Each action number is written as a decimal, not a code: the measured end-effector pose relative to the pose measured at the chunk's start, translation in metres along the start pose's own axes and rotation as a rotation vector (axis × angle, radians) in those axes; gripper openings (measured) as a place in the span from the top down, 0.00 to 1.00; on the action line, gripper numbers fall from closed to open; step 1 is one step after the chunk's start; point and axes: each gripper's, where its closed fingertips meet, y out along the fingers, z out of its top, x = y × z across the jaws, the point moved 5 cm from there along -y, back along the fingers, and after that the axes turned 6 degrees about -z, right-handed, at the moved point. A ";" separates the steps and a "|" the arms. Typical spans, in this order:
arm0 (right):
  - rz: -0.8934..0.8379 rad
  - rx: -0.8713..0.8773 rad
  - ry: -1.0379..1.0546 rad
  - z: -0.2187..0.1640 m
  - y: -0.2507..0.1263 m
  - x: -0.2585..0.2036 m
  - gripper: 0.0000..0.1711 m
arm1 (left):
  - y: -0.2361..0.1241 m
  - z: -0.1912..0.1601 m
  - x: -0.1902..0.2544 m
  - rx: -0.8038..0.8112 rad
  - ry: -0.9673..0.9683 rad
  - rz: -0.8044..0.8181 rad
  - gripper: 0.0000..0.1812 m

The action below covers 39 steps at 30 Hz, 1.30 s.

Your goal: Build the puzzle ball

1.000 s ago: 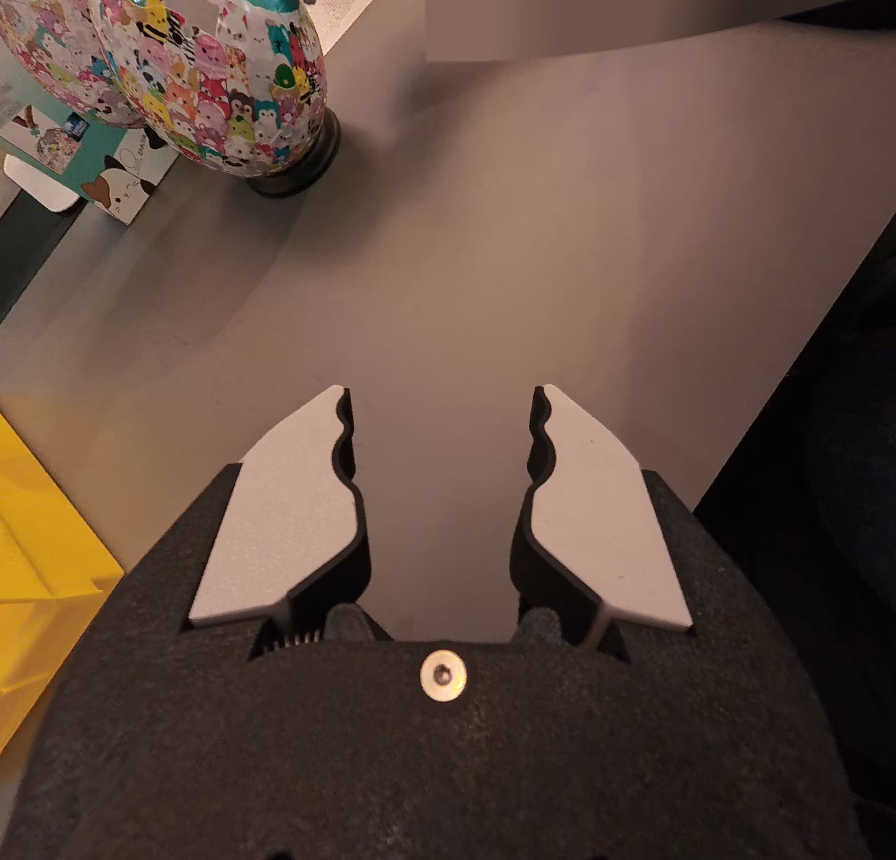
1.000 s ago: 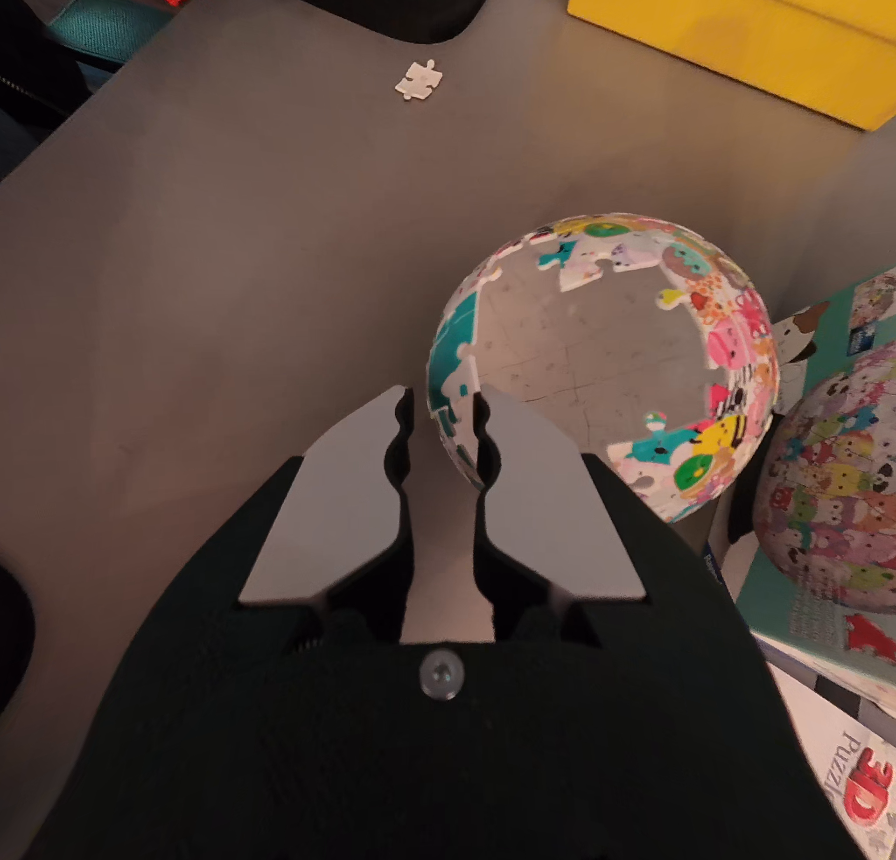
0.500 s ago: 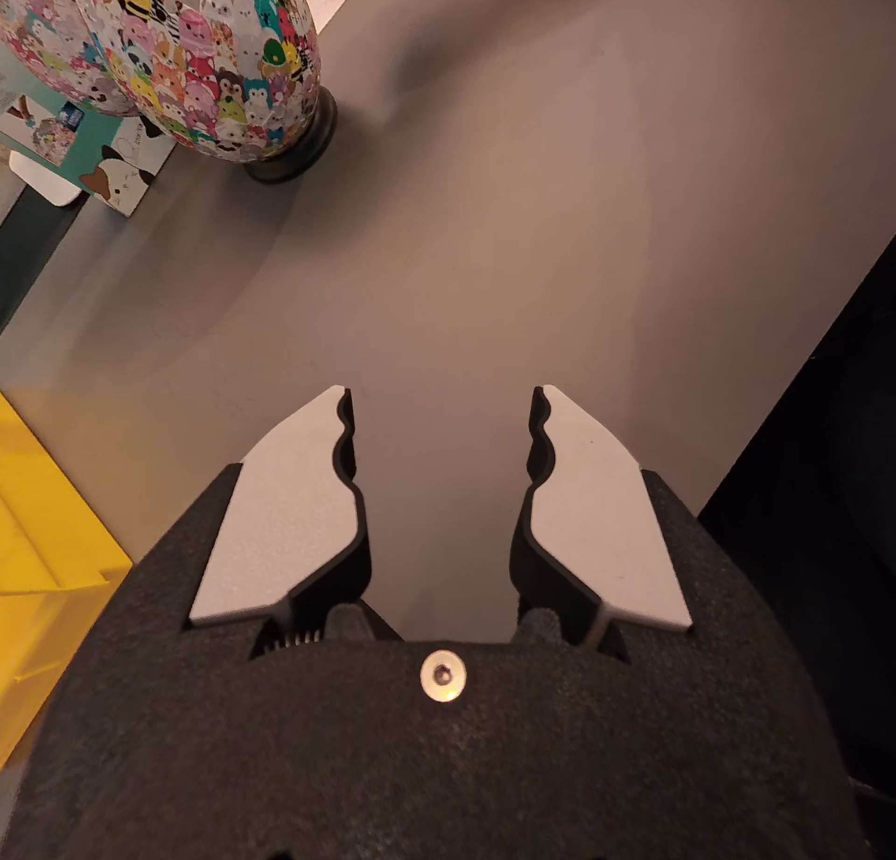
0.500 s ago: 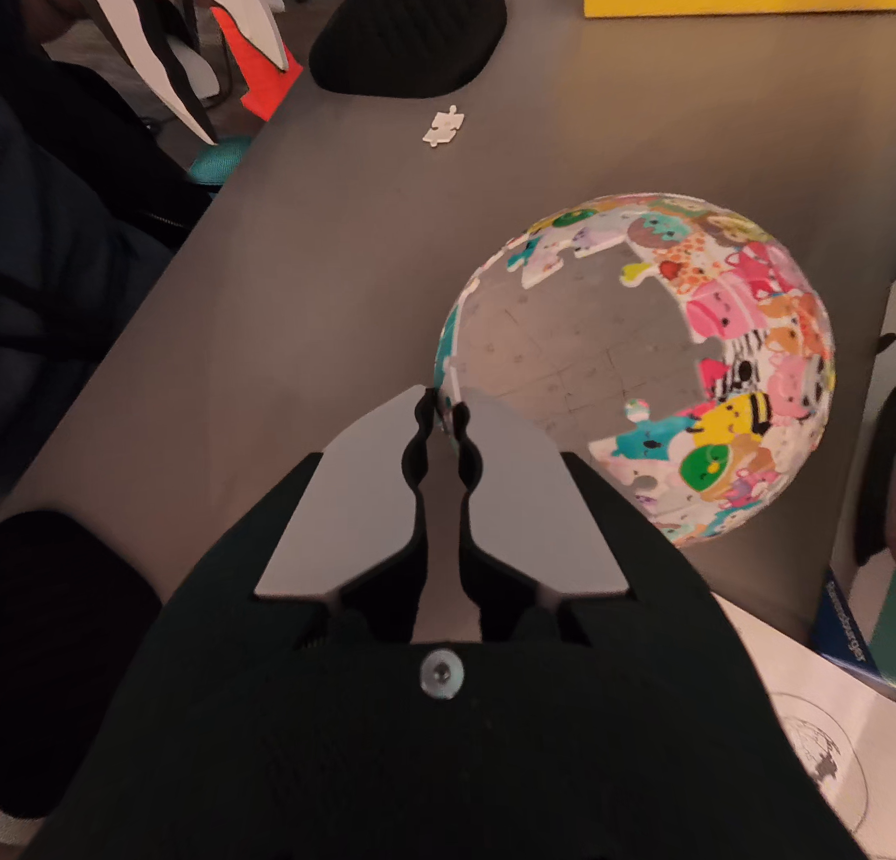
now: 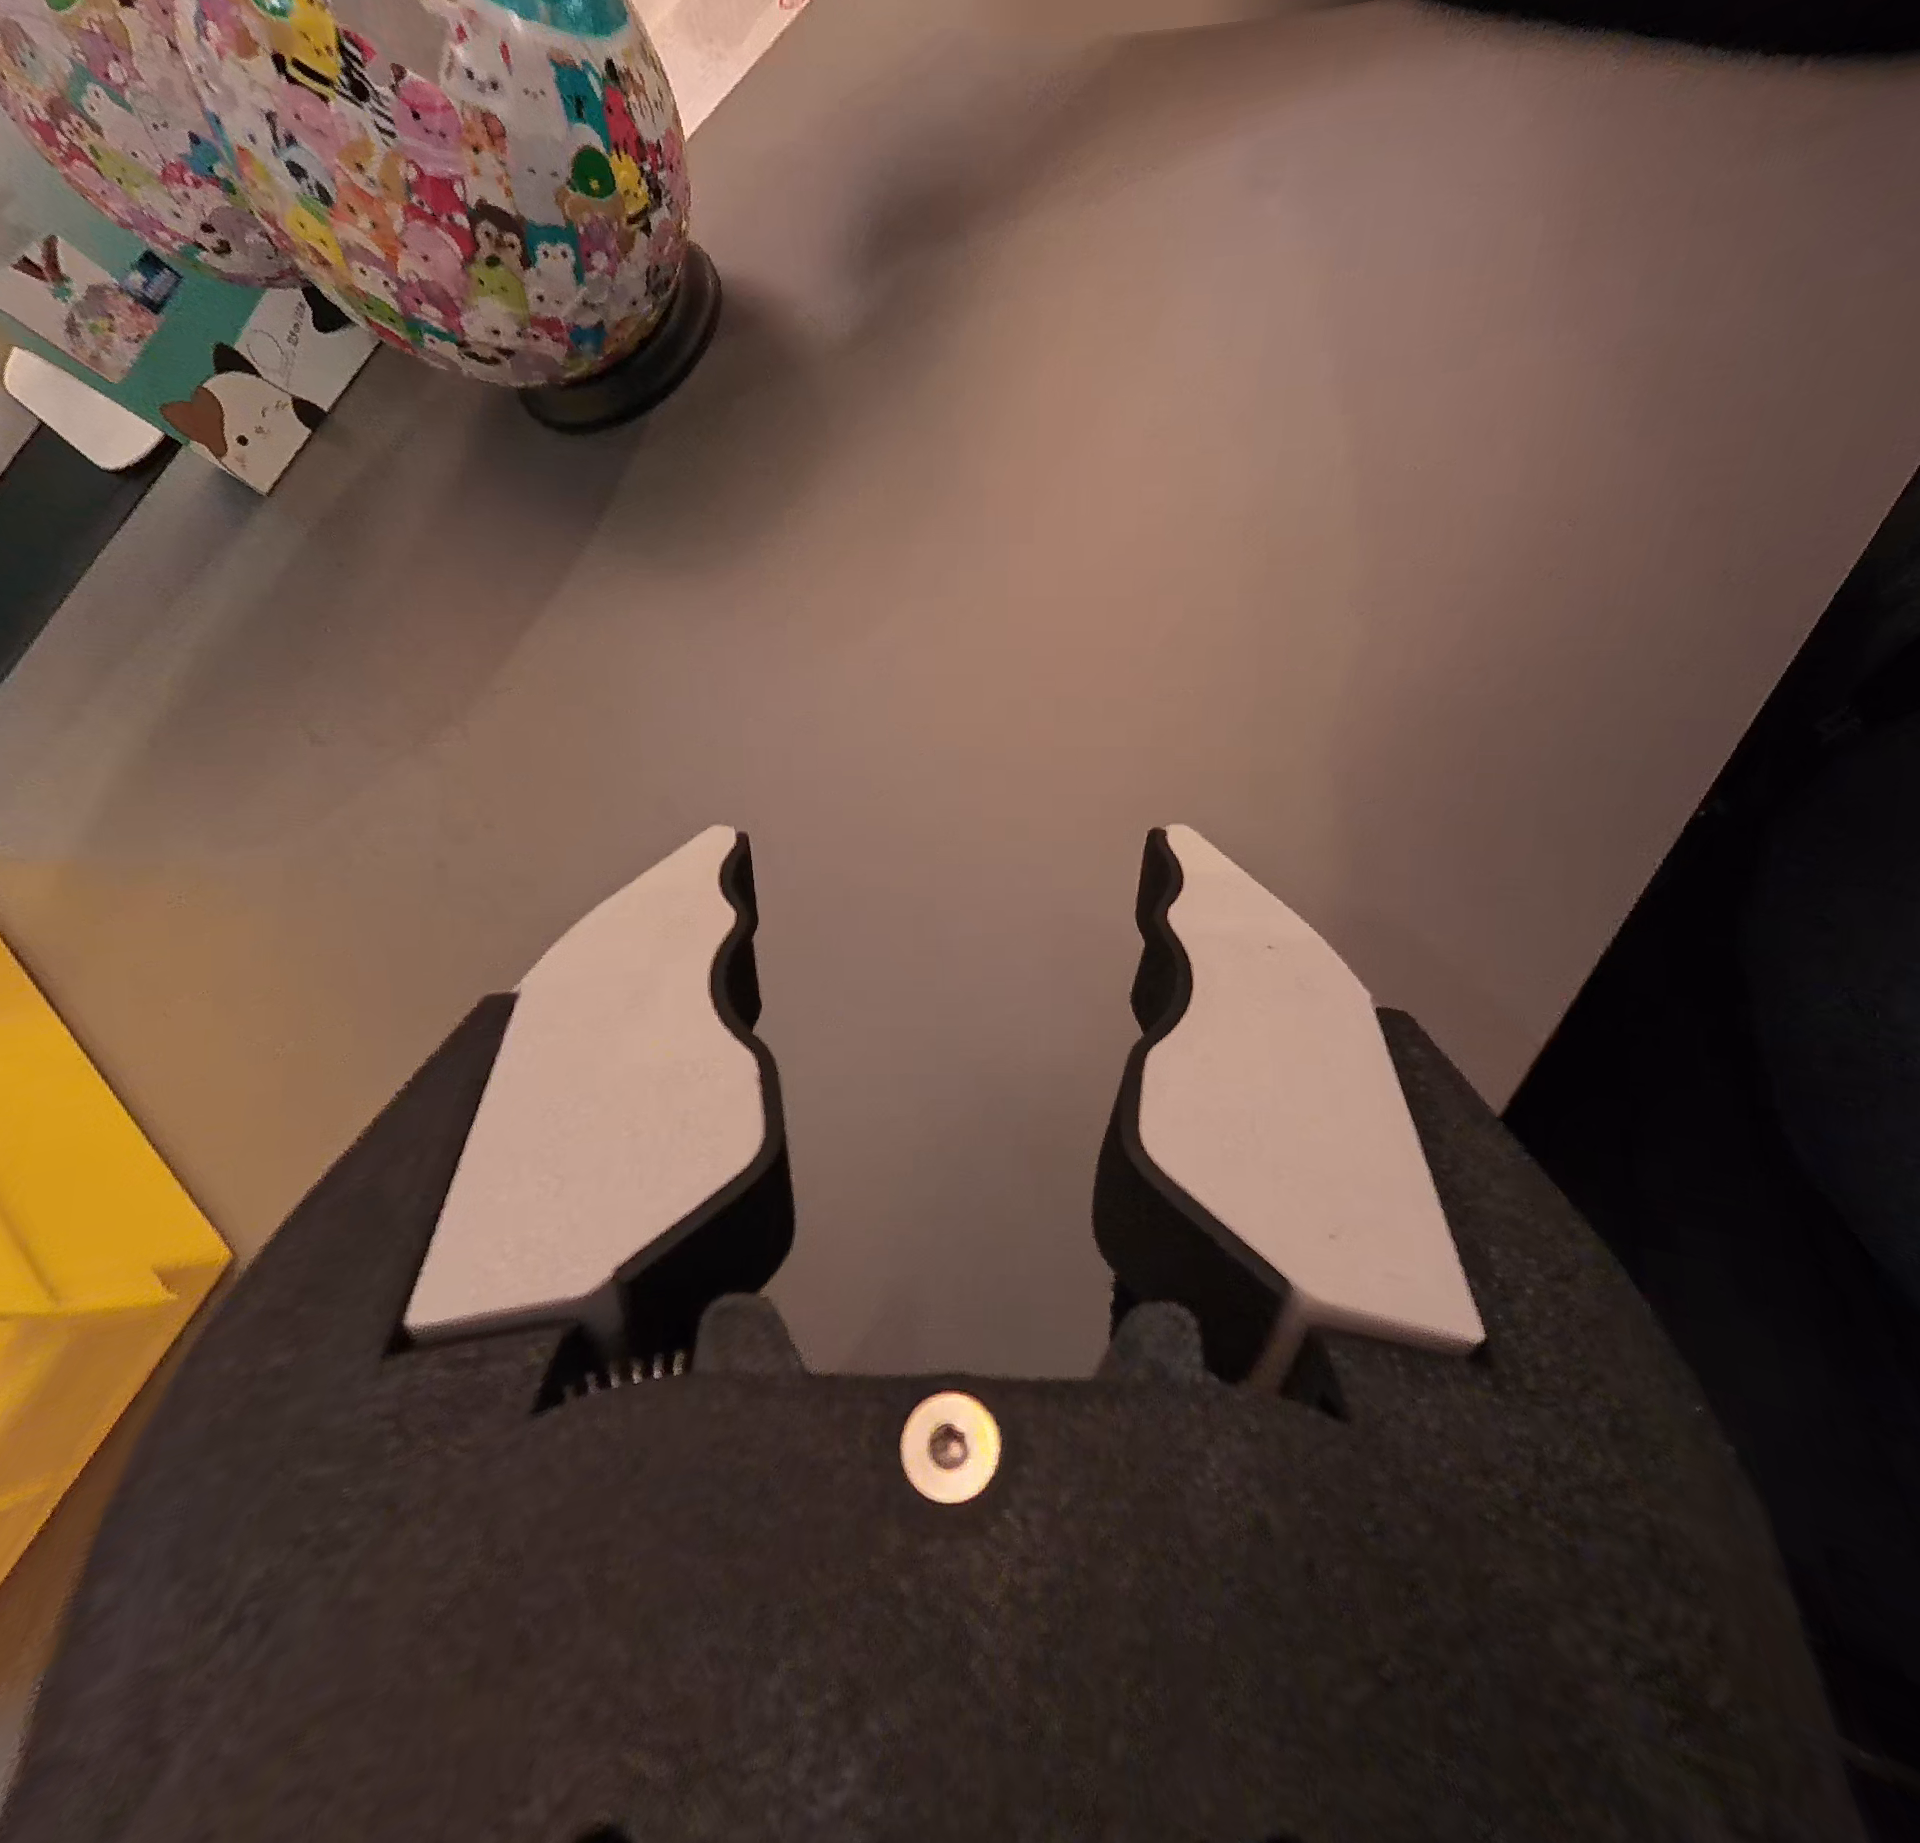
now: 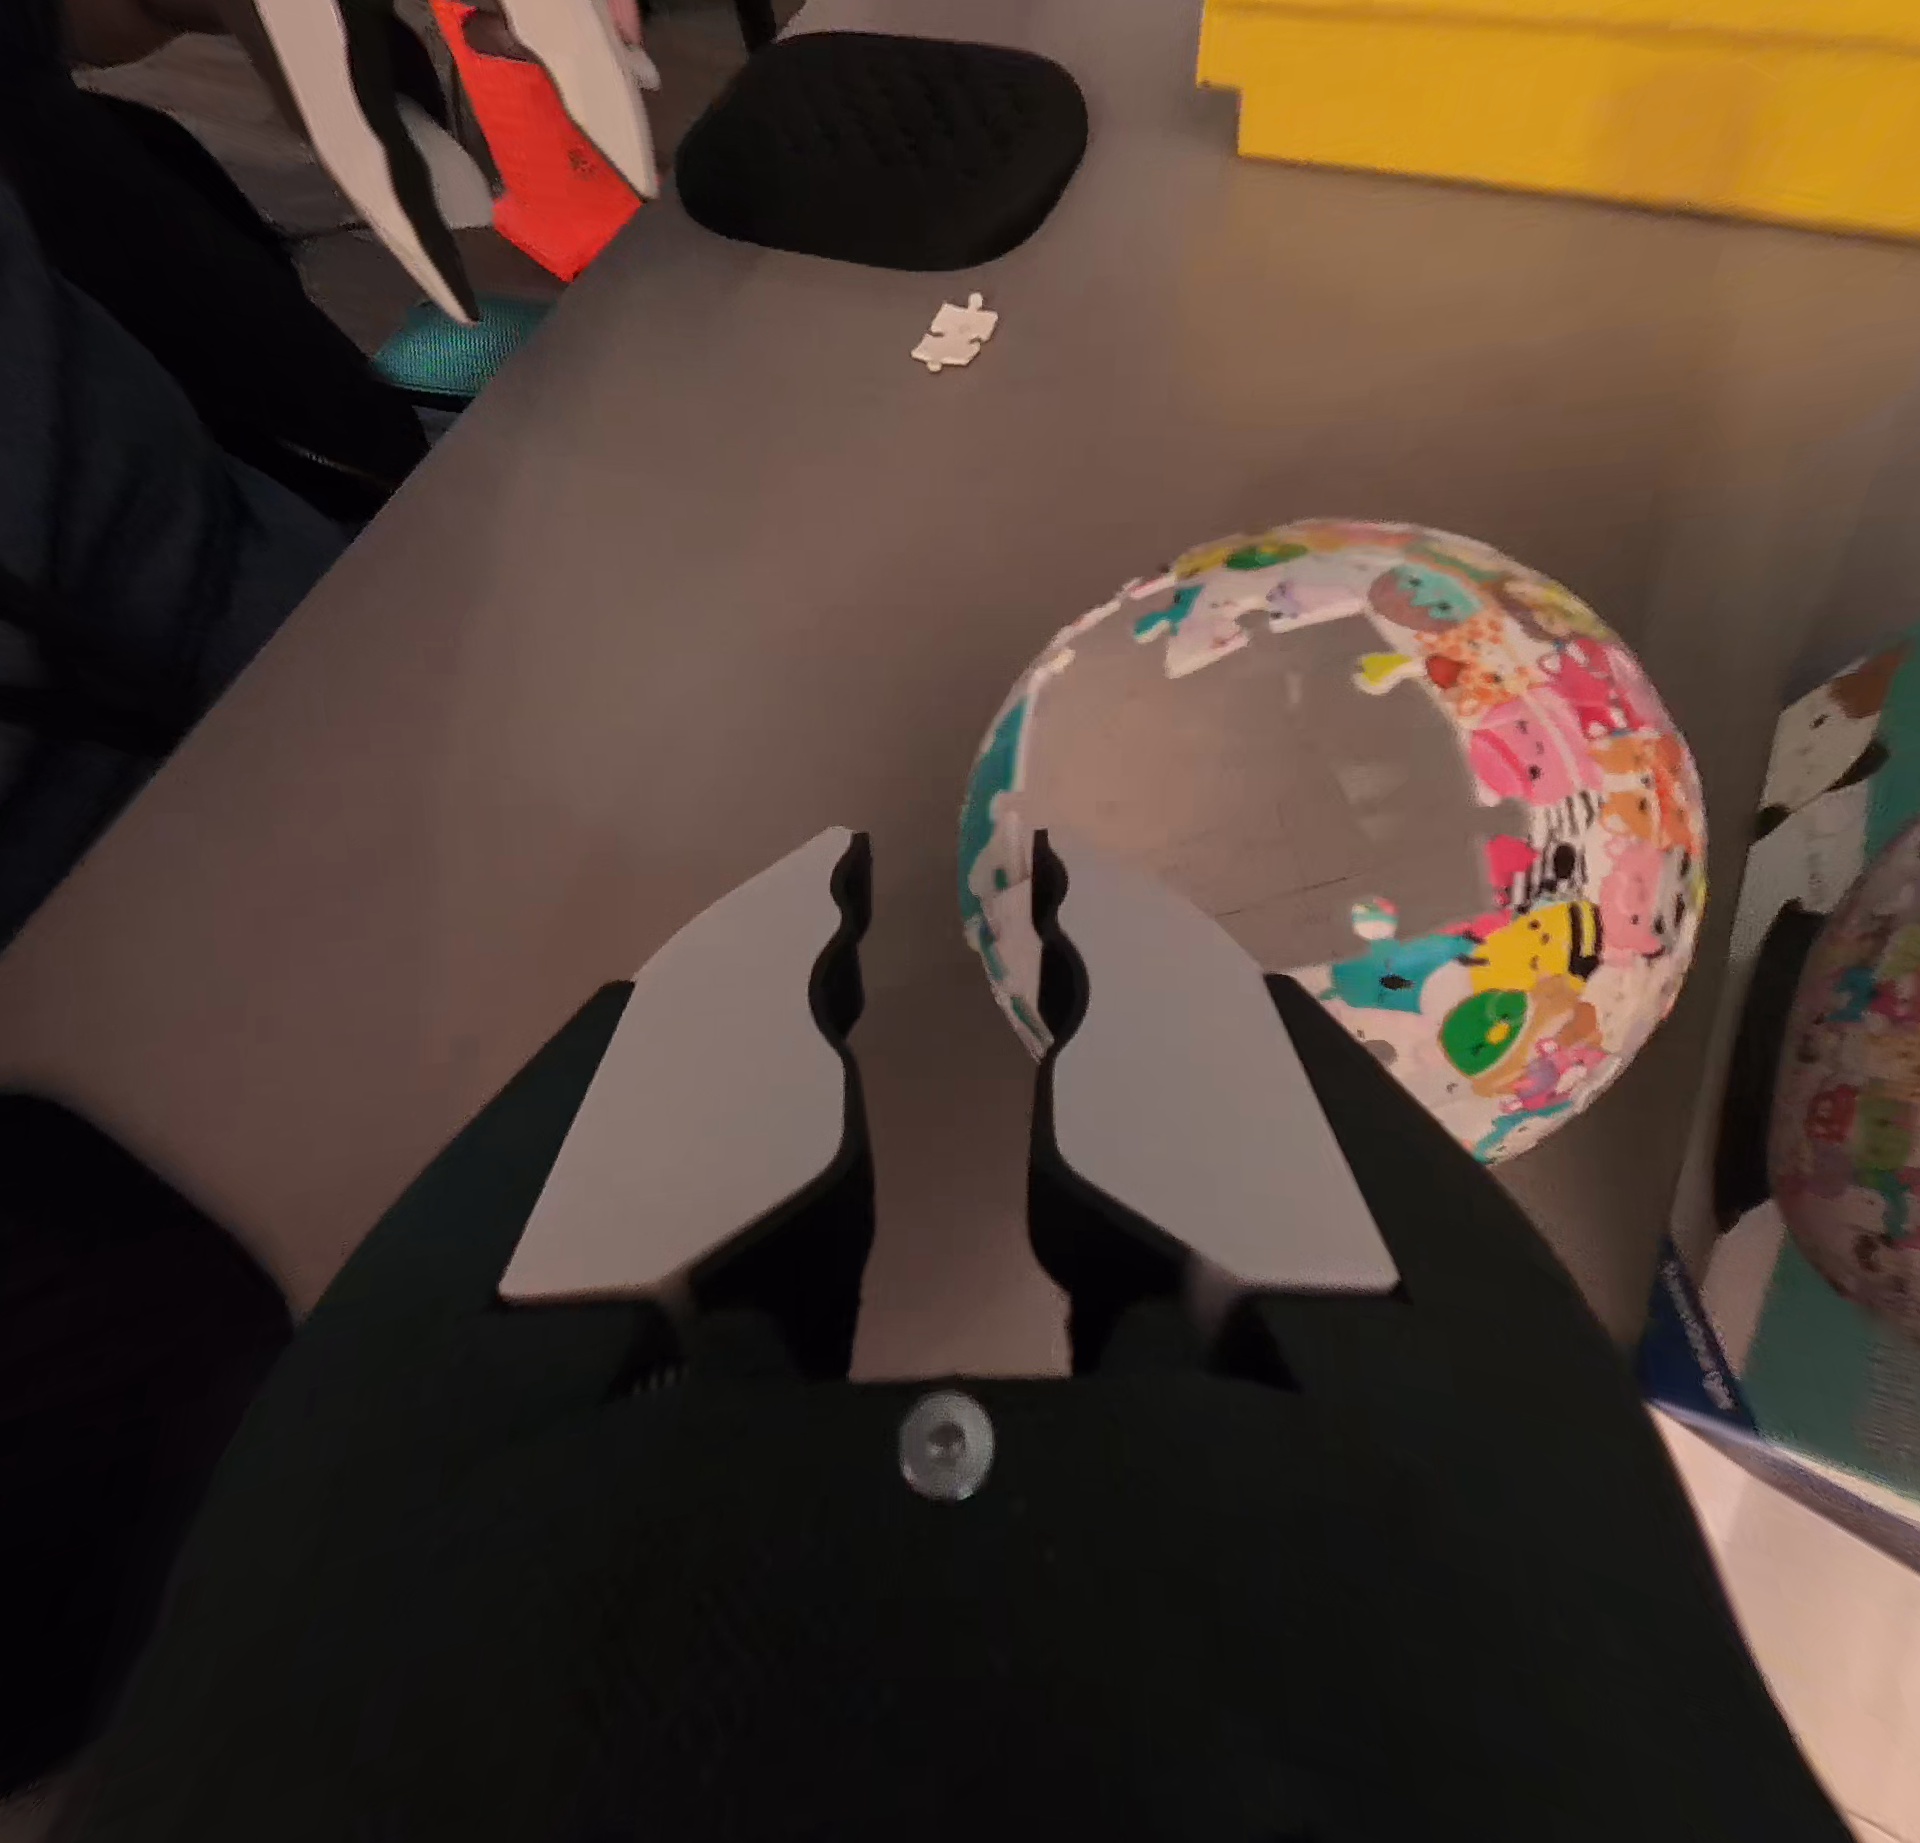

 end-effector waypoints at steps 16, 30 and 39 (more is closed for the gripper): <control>-0.601 0.340 0.370 -0.054 -0.048 -0.023 0.58 | 0.090 0.095 -0.168 0.325 0.020 -0.181 0.44; -0.544 0.150 0.486 -0.053 0.020 -0.035 0.58 | 0.155 0.100 -0.182 0.170 0.062 -0.329 0.36; -0.603 0.135 0.438 -0.052 0.003 -0.020 0.60 | 0.149 0.094 -0.176 0.168 0.066 -0.279 0.39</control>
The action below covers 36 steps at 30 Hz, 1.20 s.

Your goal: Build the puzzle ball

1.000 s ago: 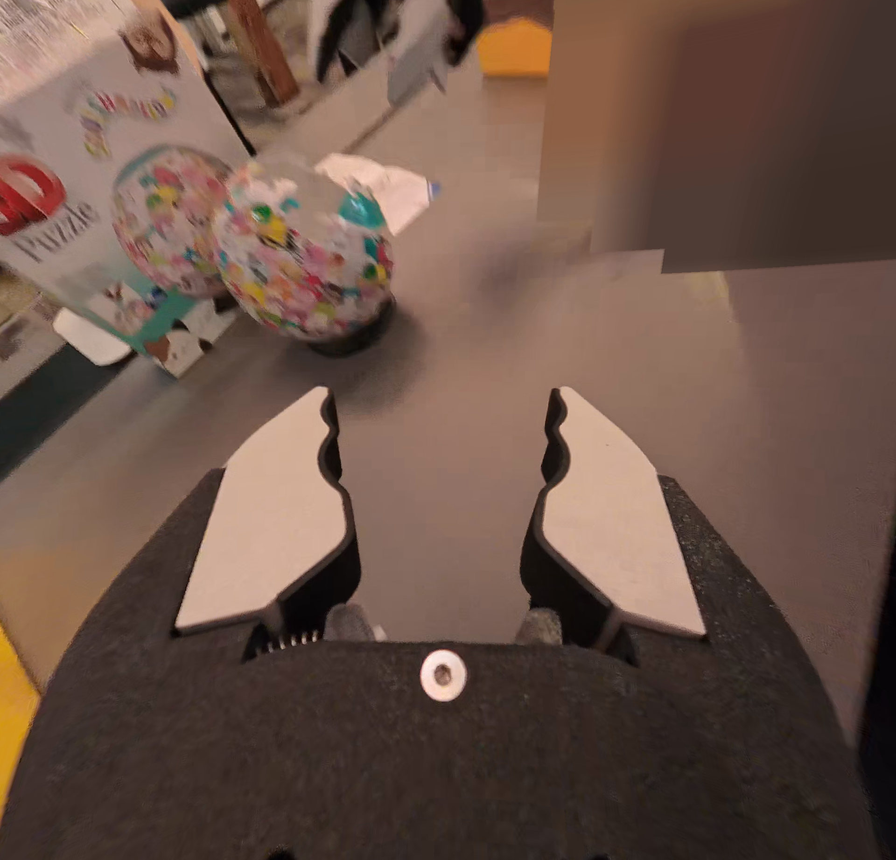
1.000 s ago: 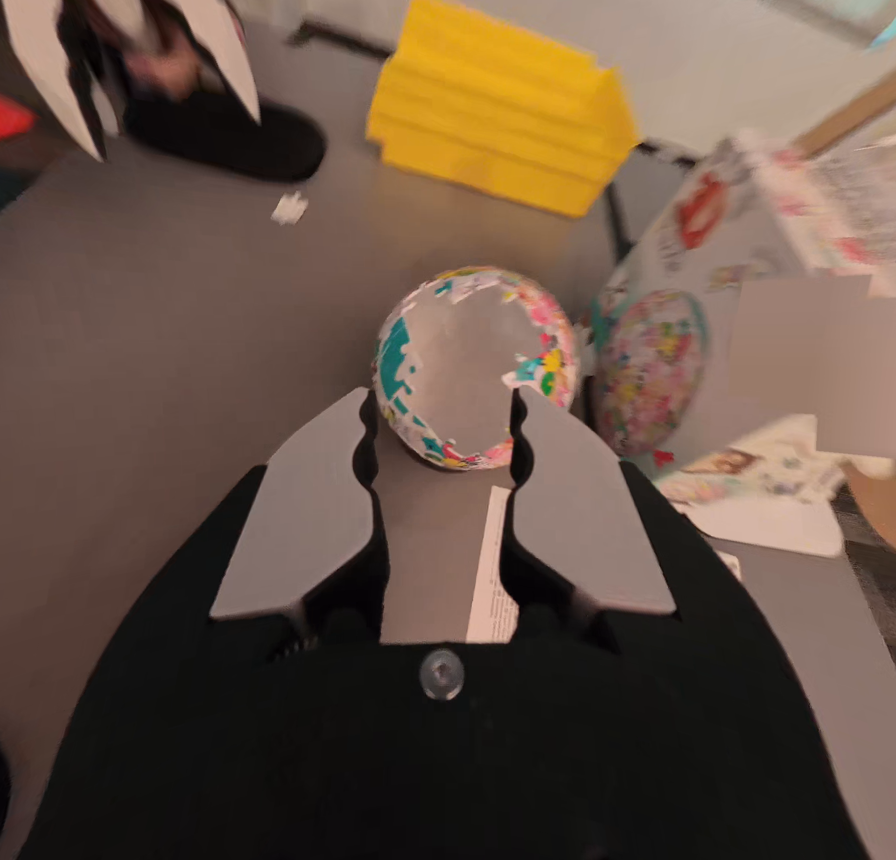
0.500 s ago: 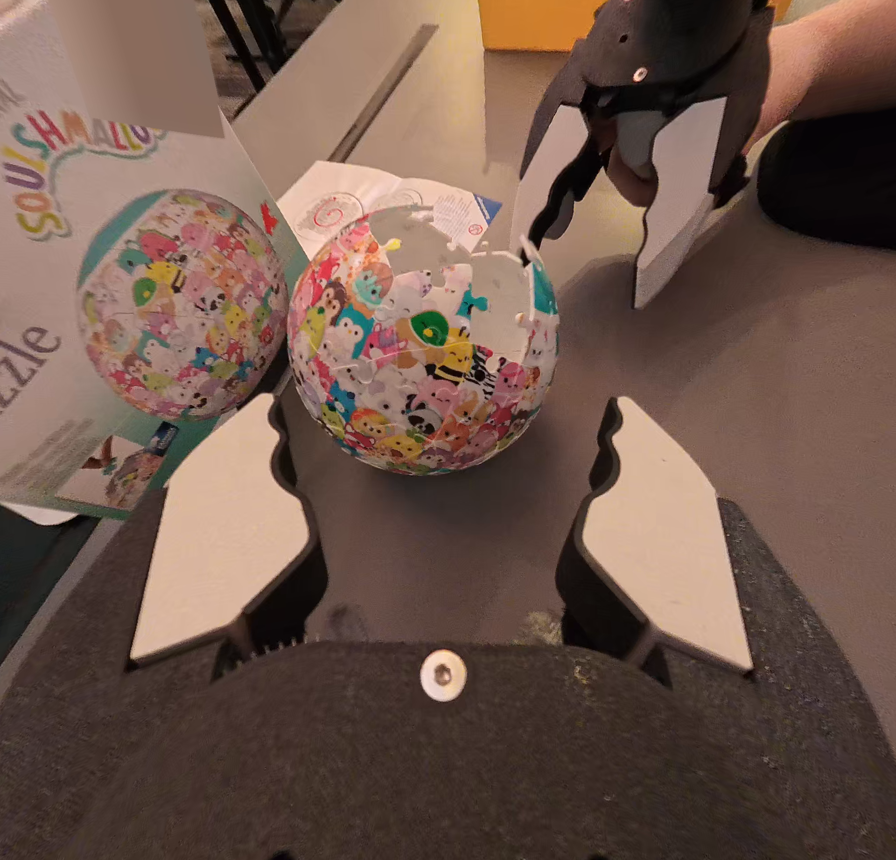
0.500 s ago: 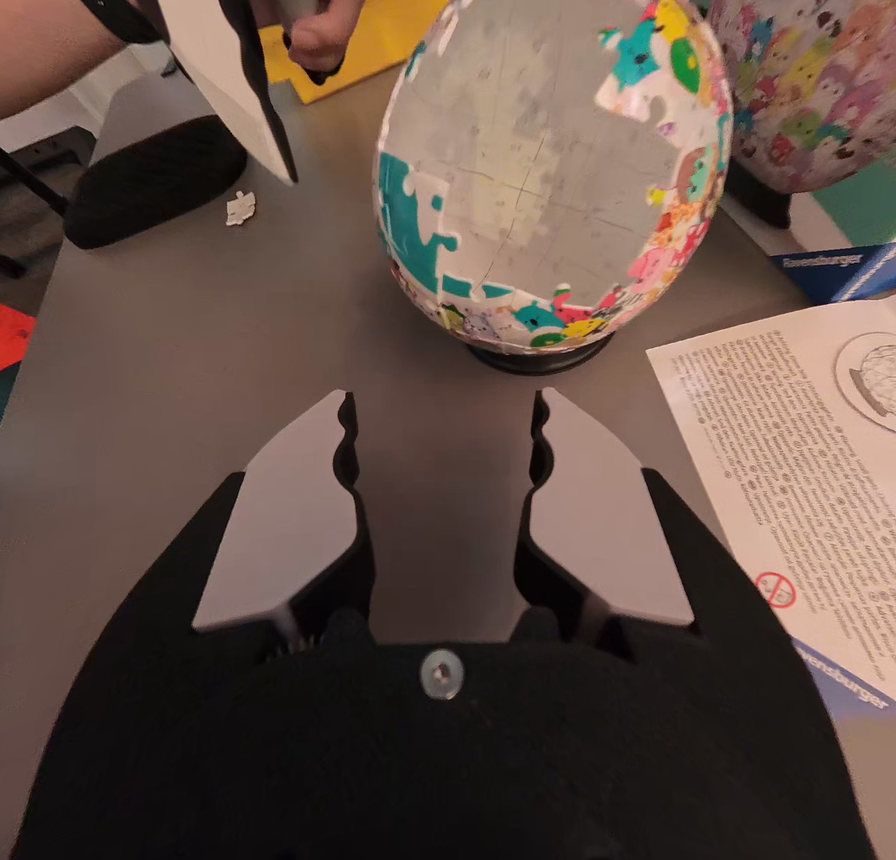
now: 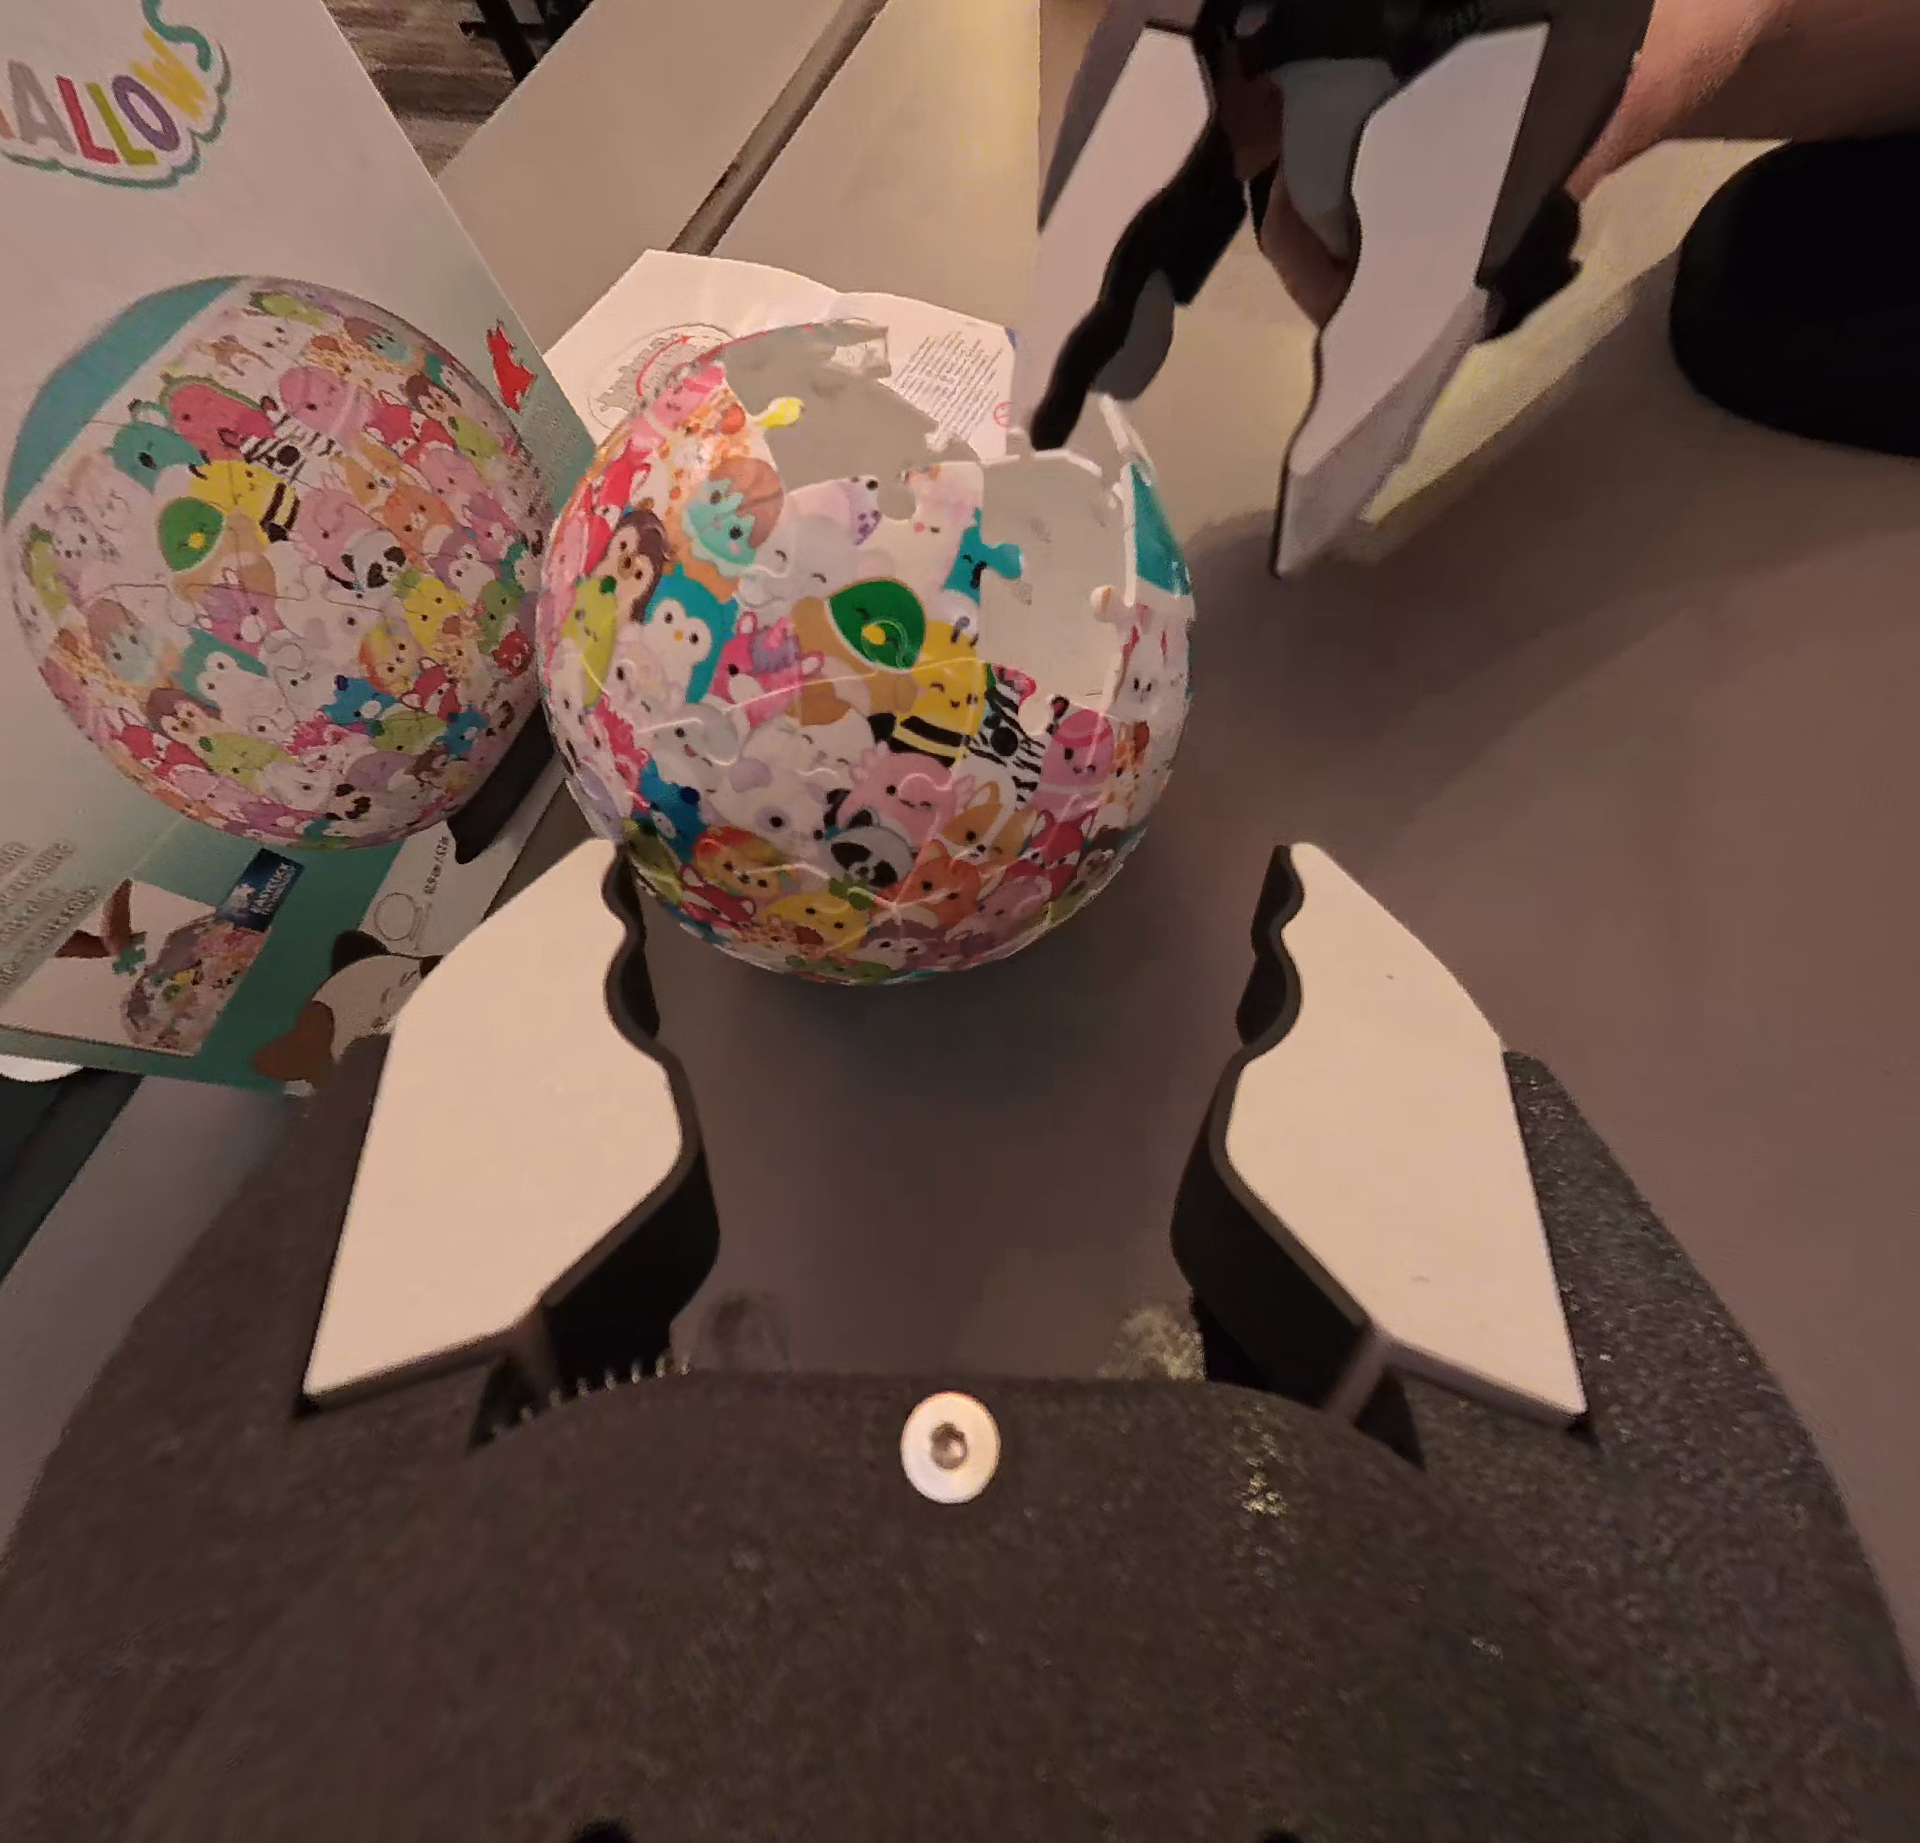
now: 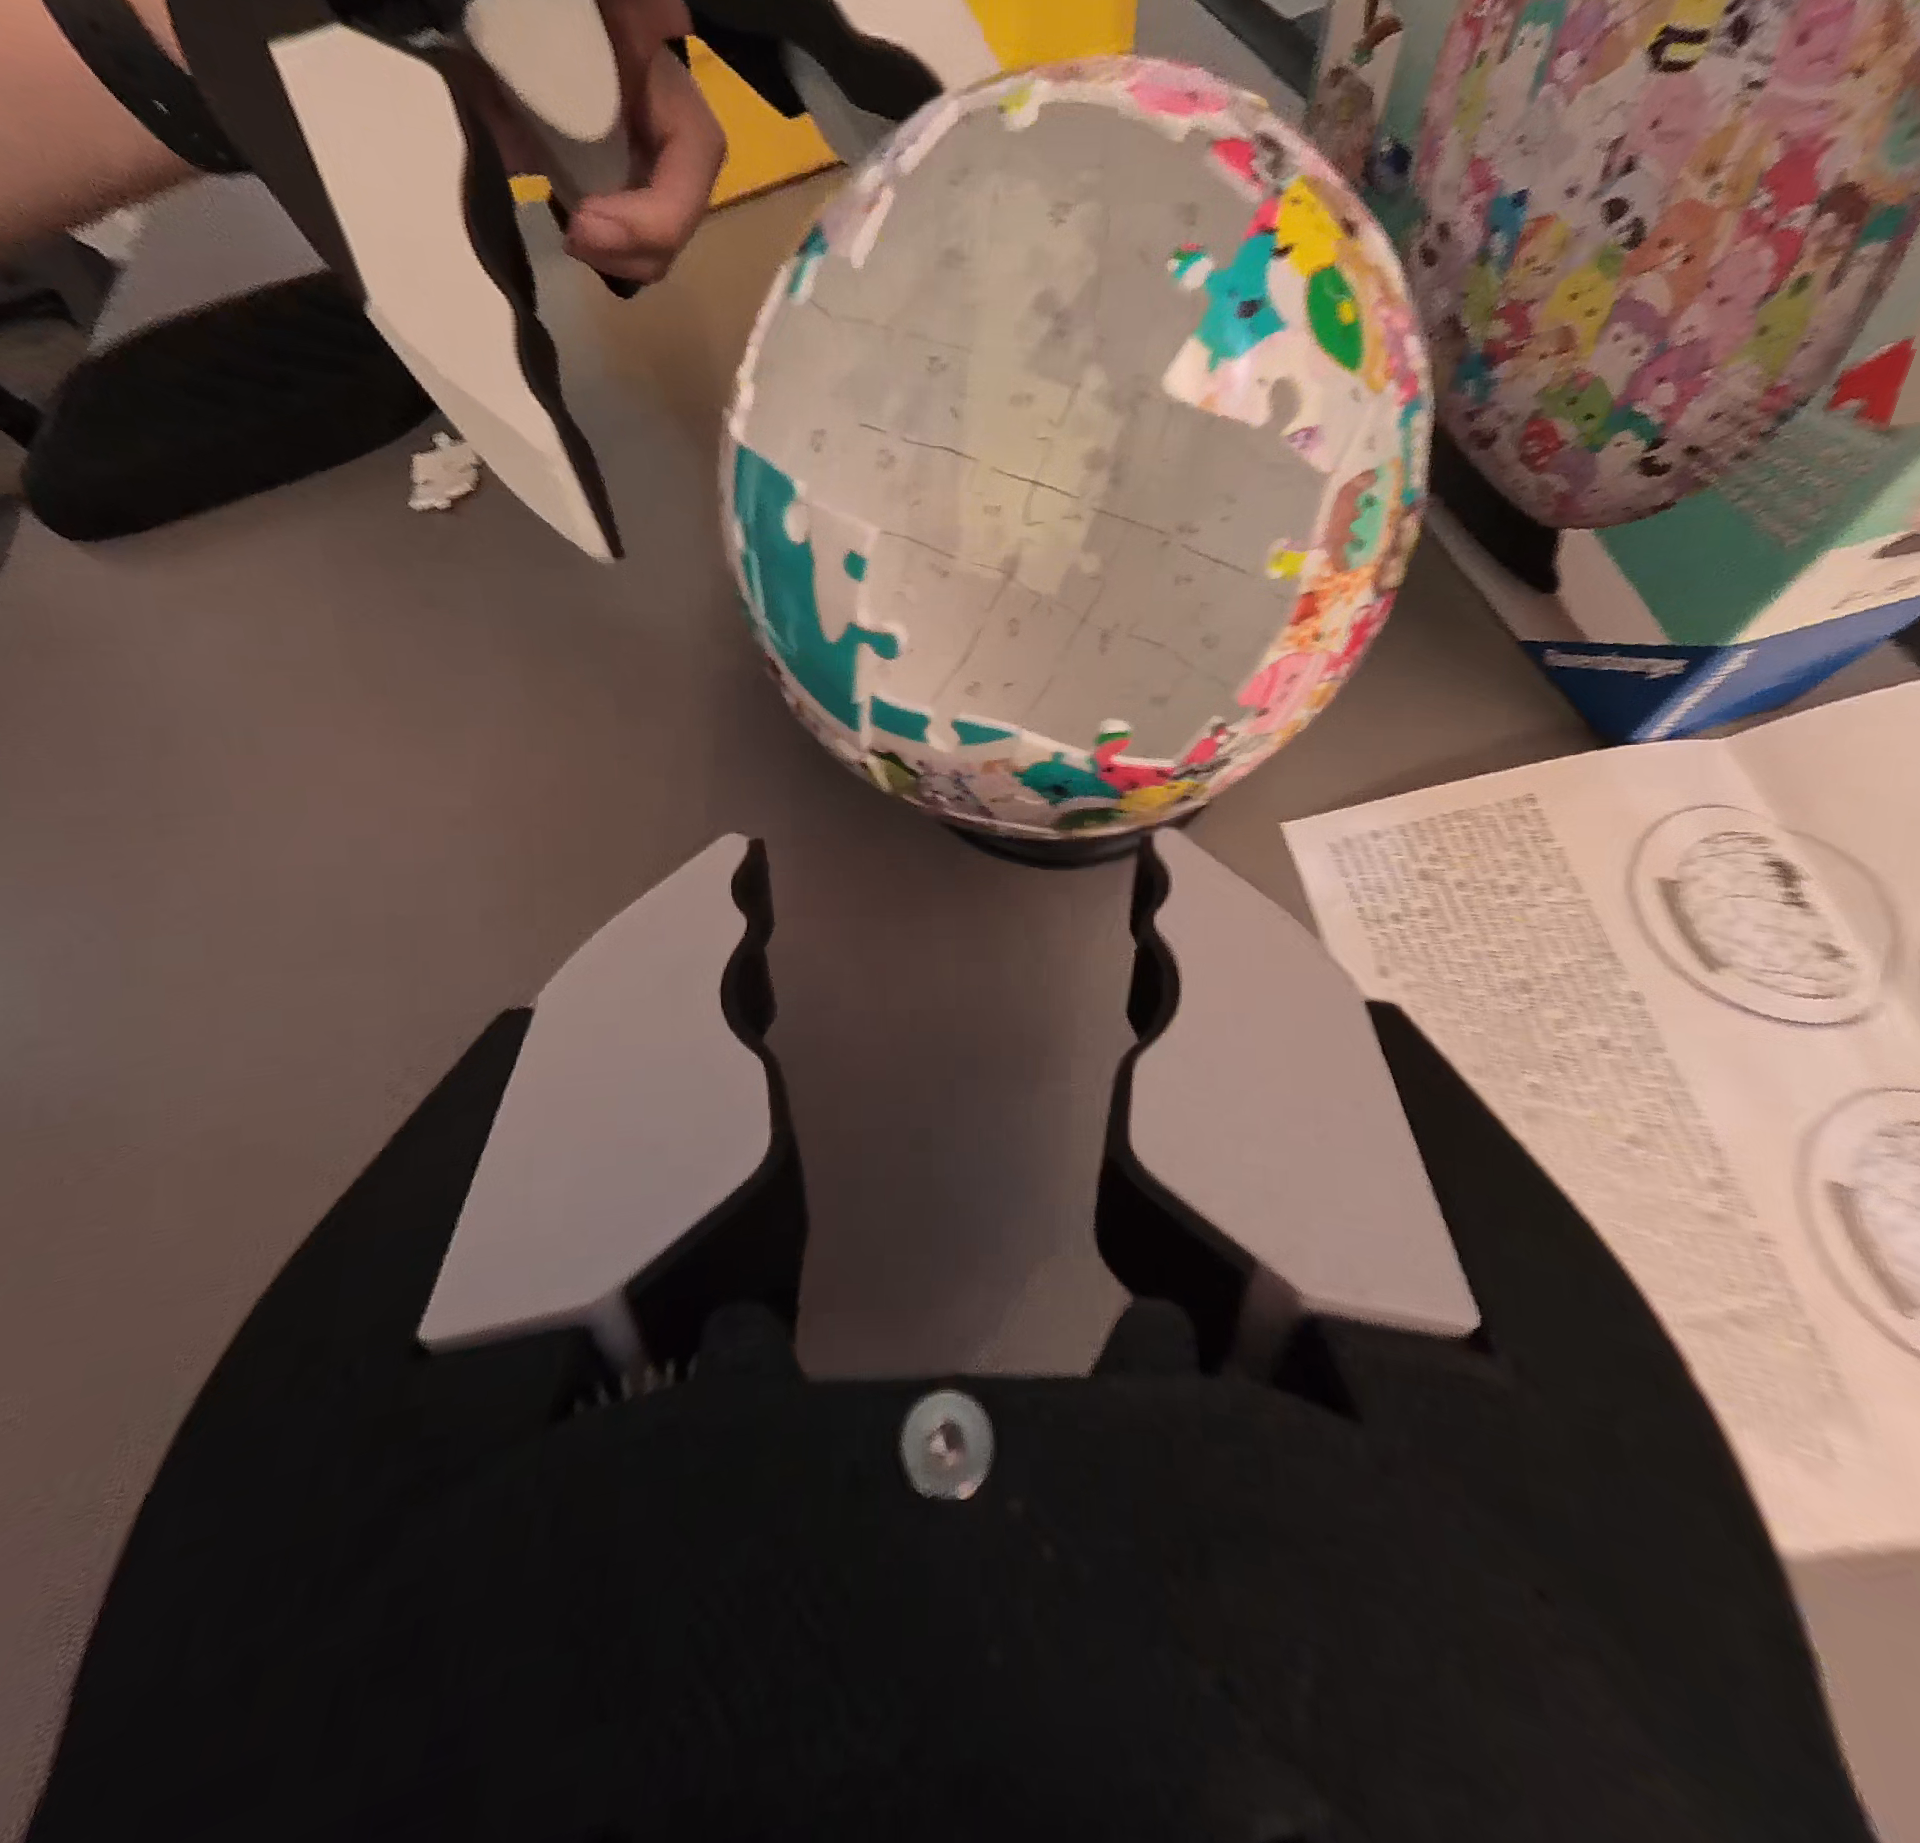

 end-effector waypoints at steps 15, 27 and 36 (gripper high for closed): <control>0.400 -0.026 -0.466 0.056 -0.019 0.003 0.85 | -0.054 0.010 0.060 0.012 0.142 0.364 0.53; -0.089 0.309 -0.889 0.031 -0.020 -0.026 1.00 | -0.040 -0.002 0.071 0.037 -0.052 0.311 0.60; -0.100 0.276 -0.912 0.025 -0.005 -0.027 1.00 | -0.047 -0.002 0.076 0.043 -0.022 0.337 0.61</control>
